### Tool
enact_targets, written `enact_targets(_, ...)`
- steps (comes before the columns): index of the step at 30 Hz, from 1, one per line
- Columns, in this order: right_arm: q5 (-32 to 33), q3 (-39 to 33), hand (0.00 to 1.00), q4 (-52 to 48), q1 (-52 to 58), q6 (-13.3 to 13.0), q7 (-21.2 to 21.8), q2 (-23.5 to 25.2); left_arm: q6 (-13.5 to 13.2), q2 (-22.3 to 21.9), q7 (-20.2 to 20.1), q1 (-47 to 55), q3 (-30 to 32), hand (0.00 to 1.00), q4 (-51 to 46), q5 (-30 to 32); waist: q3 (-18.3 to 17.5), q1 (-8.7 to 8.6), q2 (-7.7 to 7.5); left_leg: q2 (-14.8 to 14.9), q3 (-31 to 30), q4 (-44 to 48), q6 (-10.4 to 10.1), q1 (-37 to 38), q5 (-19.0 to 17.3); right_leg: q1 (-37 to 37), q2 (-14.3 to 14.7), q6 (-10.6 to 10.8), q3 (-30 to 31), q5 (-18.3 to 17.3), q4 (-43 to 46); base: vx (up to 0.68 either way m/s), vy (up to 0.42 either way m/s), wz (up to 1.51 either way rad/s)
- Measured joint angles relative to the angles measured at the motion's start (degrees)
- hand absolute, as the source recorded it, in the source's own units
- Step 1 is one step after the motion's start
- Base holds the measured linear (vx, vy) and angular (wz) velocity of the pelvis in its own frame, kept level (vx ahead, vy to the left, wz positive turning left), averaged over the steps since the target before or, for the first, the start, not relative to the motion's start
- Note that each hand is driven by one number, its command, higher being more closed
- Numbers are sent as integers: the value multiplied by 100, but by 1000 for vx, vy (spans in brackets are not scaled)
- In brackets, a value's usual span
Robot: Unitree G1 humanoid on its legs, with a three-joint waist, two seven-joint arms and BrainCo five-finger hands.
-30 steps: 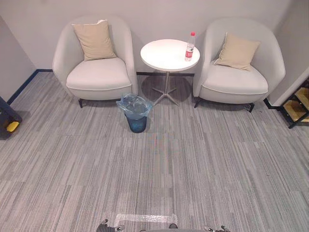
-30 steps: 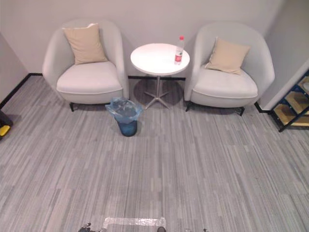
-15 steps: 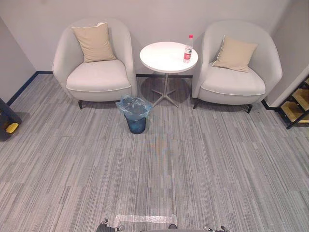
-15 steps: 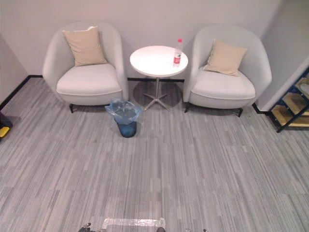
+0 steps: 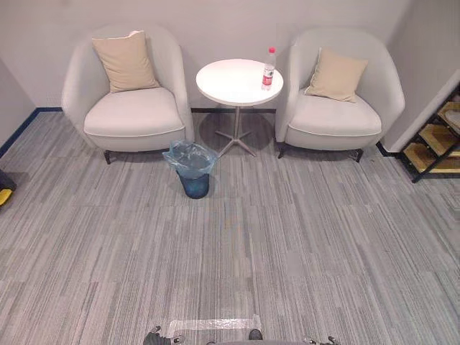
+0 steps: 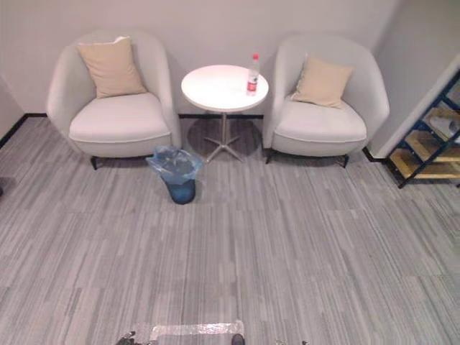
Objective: Gather rubbish on tea table into small bin, then transfer packed bag to large trash can.
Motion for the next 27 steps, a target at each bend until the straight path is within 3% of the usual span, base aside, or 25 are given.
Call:
enact_targets(4, -4, 32, 0, -21, -117, 2, 25, -7, 9, 68, -2, -150, -6, 0, -15, -16, 118, -28, -27, 127, 248, 628, -65, -449, -279, -577, 59, -73, 104, -356, 792, -44, -34, -31)
enact_targets(8, 2, 19, 0, -43, -94, -4, 50, -18, 6, 28, -13, -264, -53, 0, -18, -118, 180, -23, 72, 328, 231, 1129, -230, -524, -700, -551, 94, -198, -285, -616, 1011, 14, -77, 2)
enact_targets(9, 7, 11, 0, -81, -70, -8, 51, -34, 6, 7, -28, -271, -30, 0, -29, -120, 205, -35, 149, 478, 230, 1487, -318, -661, -904, -460, 165, -278, -376, -698, 1017, 94, -106, 4)
enact_targets(11, 23, -17, 0, -129, -28, -23, 40, -19, 8, -21, -50, -262, 158, 0, -115, -126, 272, -21, 156, 729, 249, 2466, -424, -928, -1073, -354, 258, -366, -449, -800, 1005, 113, -88, 10)
enact_targets(14, 78, -100, 0, -174, -24, -28, 7, -29, 14, -130, -56, -251, 584, 0, -424, -268, 473, 44, 168, 1043, 239, 4713, -357, -1796, -659, -116, 233, -509, -358, -1082, 1408, 185, -101, -9)
enact_targets(15, 129, -101, 0, -280, -8, -25, -18, -37, 7, -168, -42, -204, 644, 0, -468, -392, 507, 47, 177, 1042, 182, 5040, -352, -1964, -835, 25, 168, -549, -307, -1253, 1520, 252, -16, -10)
enact_targets(18, 131, -117, 0, -271, -16, -25, -65, -37, -9, -184, -42, -165, 701, 0, -525, -715, 523, 53, 169, 854, 118, 4654, -373, -2293, -941, 225, -10, -559, -192, -1425, 1509, 228, 25, -13)
enact_targets(20, 132, -135, 0, -268, -33, -20, -78, -37, -22, -206, -34, -144, 729, 0, -578, -852, 535, 86, 171, 577, 121, 3716, -339, -2509, -854, 378, -178, -485, -21, -1525, 1348, 315, 110, -30)
enact_targets(21, 130, -146, 0, -264, -55, -20, -92, -38, -27, -221, -27, -141, 739, 0, -581, -865, 538, 108, 173, 437, 97, 3222, -340, -2513, -712, 453, -242, -475, 58, -1566, 1262, 395, 171, -44)
enact_targets(23, 129, -142, 0, -231, -161, -26, -103, -94, -88, -289, -26, -139, 716, 0, -575, -892, 511, 243, 243, 159, -291, 1816, -389, -2438, -88, 574, -301, -343, 310, -1668, 1039, 363, 216, -70)
enact_targets(24, 130, -131, 0, -219, -195, -27, -103, -127, -106, -306, -26, -139, 682, 0, -564, -897, 497, 286, 289, 149, -417, 1716, -257, -2485, 34, 610, -250, -295, 418, -1772, 1045, 419, 293, -82)
enact_targets(25, 122, -126, 0, -159, -253, -24, -102, -102, -114, -254, -51, -102, 684, 0, -560, -903, 471, 325, 243, 79, -483, 2012, -32, -2524, 273, 631, -300, -199, 559, -1994, 1229, 480, 276, -59)
enact_targets(26, 114, -131, 0, -117, -252, -21, -102, 42, -124, -120, -53, -57, 691, 0, -566, -904, 345, 328, -17, -78, -329, 2178, 59, -2576, -5, 595, -485, -65, 595, -2132, 1470, 516, 247, -41)
enact_targets(27, 113, -165, 0, -124, -249, -28, -97, 116, -120, -77, -51, -65, 685, 0, -557, -904, 288, 311, -114, -161, -290, 2196, 79, -2558, -98, 459, -564, -11, 588, -2169, 1751, 520, 186, -24)
